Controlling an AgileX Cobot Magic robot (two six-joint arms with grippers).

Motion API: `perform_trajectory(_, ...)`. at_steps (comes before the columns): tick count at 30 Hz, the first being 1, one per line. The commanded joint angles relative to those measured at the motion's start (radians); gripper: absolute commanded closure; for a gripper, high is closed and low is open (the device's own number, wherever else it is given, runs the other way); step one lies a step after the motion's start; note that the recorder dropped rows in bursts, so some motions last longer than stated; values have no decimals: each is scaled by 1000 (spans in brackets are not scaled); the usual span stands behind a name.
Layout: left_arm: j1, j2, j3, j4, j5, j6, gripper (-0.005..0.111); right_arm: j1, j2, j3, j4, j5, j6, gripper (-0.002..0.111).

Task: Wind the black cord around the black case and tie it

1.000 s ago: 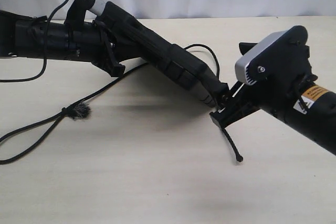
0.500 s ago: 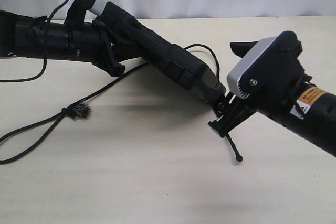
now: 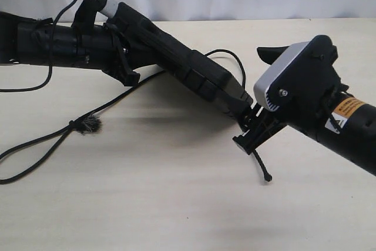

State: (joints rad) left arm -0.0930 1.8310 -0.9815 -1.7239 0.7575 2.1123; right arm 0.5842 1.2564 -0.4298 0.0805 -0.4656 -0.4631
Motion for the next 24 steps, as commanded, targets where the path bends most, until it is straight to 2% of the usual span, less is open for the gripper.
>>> perform_trajectory(1, -5, -5, -9, -20, 10, 31, 107, 0, 3, 4, -11, -5, -11, 28)
perform_trajectory(17, -5, -5, -9, -20, 10, 31, 107, 0, 91, 4, -21, -61, -11, 28)
perform_trajectory(21, -5, -5, -9, -20, 10, 31, 107, 0, 92, 4, -178, -64, 47, 28)
perform_trajectory(24, -5, -5, -9, -20, 10, 31, 107, 0, 92, 4, -193, -84, 67, 28)
